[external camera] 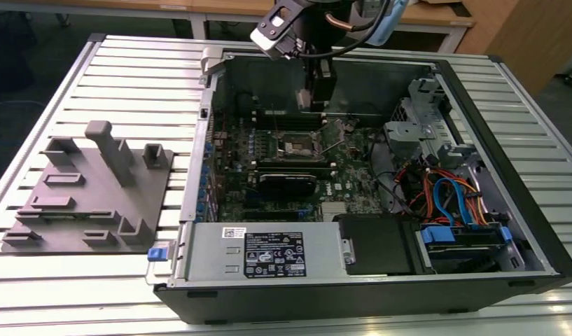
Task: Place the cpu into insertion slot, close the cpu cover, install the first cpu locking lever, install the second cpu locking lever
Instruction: 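Place the cpu into insertion slot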
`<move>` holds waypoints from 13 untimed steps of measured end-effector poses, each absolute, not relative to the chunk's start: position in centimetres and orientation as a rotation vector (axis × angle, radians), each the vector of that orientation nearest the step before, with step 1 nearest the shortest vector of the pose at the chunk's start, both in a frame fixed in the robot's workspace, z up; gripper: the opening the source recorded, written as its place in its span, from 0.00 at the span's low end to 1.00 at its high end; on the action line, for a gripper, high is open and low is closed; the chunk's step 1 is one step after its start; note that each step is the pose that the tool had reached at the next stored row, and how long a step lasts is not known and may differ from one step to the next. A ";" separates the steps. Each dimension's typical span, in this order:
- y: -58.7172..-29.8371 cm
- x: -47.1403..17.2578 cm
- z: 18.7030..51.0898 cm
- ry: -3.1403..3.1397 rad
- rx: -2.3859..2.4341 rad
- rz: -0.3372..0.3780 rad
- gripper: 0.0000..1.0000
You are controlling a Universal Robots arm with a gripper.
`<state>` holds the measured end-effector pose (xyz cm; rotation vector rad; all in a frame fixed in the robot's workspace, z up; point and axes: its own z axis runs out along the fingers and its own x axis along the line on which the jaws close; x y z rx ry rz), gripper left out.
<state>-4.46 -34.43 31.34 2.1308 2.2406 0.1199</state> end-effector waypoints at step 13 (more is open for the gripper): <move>-34.4 -4.5 31.0 2.241 2.131 0.119 0.54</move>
